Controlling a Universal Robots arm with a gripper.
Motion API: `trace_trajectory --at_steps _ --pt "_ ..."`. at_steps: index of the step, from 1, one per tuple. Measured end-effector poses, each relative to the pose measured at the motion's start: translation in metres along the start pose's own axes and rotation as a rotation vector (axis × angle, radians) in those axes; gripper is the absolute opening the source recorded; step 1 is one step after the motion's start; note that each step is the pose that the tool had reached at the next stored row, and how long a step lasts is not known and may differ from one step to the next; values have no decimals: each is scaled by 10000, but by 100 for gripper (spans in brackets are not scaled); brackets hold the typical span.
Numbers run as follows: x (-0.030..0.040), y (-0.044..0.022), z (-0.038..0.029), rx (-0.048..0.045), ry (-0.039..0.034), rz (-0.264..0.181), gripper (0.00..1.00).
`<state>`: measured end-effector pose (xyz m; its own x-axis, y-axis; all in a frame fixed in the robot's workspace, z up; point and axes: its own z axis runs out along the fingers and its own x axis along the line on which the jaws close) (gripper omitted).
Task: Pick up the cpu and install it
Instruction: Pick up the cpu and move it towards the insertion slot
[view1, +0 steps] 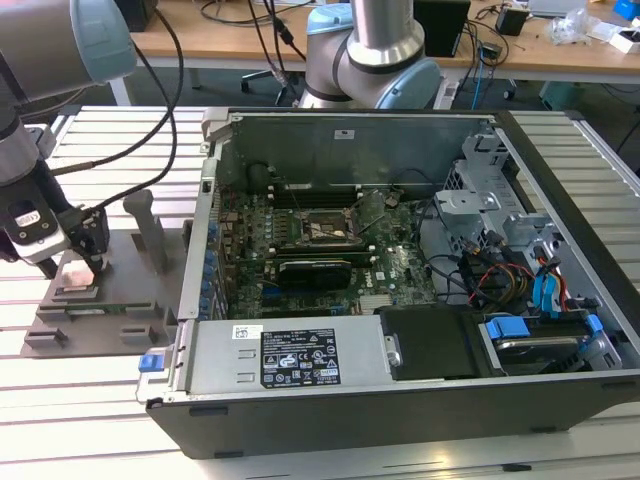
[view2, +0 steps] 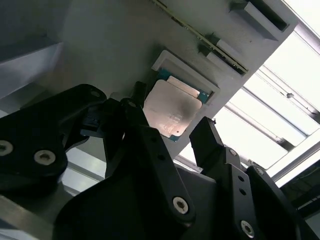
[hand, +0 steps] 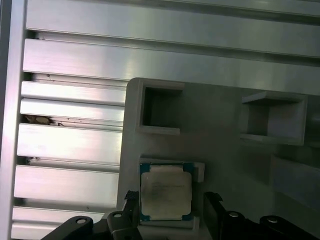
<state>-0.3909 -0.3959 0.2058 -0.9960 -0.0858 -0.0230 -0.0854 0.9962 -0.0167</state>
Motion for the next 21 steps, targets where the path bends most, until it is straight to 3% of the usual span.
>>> trace_trajectory --at_steps 6,14,21 --pt "3 -6 75 -36 -2 -3 63" --pt "45 -27 115 -290 -24 -29 63" --pt "48 -62 145 -298 -24 -69 63"
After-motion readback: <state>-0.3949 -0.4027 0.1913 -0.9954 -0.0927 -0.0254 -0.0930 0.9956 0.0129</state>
